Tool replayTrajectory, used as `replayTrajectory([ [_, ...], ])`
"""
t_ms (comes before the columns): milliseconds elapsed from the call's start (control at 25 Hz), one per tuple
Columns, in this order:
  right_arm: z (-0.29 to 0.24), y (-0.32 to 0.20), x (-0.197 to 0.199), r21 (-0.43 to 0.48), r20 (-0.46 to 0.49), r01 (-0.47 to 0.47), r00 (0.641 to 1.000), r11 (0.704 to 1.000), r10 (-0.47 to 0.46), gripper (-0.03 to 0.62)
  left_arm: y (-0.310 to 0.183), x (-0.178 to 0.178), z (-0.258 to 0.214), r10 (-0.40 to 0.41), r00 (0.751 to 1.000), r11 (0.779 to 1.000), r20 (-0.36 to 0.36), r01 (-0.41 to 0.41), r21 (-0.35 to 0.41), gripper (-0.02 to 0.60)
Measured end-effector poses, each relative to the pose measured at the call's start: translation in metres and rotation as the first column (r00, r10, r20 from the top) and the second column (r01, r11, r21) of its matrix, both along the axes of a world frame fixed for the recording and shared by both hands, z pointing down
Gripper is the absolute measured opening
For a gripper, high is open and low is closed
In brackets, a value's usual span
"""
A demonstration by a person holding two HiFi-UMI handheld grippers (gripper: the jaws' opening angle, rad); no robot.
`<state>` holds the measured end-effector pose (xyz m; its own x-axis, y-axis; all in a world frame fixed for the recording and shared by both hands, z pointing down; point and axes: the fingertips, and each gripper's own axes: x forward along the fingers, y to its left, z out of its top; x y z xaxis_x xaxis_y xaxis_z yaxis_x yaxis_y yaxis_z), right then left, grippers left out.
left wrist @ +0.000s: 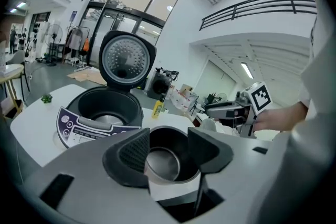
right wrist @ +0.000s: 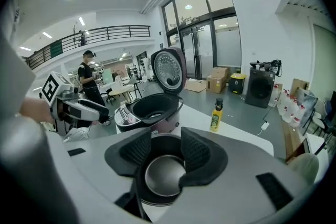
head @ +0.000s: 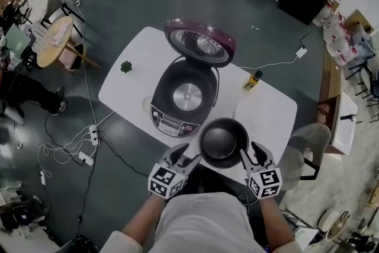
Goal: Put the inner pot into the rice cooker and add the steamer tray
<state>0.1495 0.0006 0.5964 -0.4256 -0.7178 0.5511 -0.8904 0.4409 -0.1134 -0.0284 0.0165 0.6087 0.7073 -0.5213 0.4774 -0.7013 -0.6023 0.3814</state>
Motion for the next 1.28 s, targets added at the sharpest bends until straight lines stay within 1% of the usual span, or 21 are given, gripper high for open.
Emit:
replayTrajectory([
  [160, 0.026, -0.004, 0.009, -0.054, -0.013, 0.038, 0.999, 0.998, -0.038, 0.190, 0.003, 0.017, 0.026, -0.020, 0.999, 0.998, 0.029, 0.022, -0.052, 0.242],
  [320, 0.055, -0.013, 0.017, -0.098, -0.035, 0.056, 0.998, 0.994, -0.059, 0.190, 0.000, 0.025, 0.056, -0.037, 0.997, 0.994, 0.070, 0.044, -0.097, 0.242],
  [560, 0.105, -0.018, 0.032, -0.172, -0.072, 0.066, 0.994, 0.983, -0.079, 0.195, -0.004, 0.028, 0.108, -0.082, 0.988, 0.978, 0.128, 0.104, -0.178, 0.244],
  [720, 0.133, -0.023, 0.044, -0.223, -0.102, 0.051, 0.992, 0.973, -0.076, 0.209, -0.007, 0.026, 0.136, -0.110, 0.979, 0.964, 0.173, 0.148, -0.222, 0.247],
  [920, 0.165, -0.028, 0.057, -0.284, -0.128, 0.043, 0.988, 0.958, -0.083, 0.213, -0.003, 0.032, 0.166, -0.105, 0.973, 0.944, 0.207, 0.163, -0.287, 0.247],
  [1120, 0.189, -0.028, 0.062, -0.341, -0.133, 0.054, 0.986, 0.938, -0.105, 0.213, -0.002, 0.038, 0.188, -0.112, 0.961, 0.917, 0.253, 0.198, -0.346, 0.245],
  [1280, 0.204, -0.029, 0.061, -0.380, -0.114, 0.077, 0.985, 0.922, -0.129, 0.208, -0.003, 0.042, 0.201, -0.114, 0.954, 0.903, 0.277, 0.216, -0.372, 0.234],
])
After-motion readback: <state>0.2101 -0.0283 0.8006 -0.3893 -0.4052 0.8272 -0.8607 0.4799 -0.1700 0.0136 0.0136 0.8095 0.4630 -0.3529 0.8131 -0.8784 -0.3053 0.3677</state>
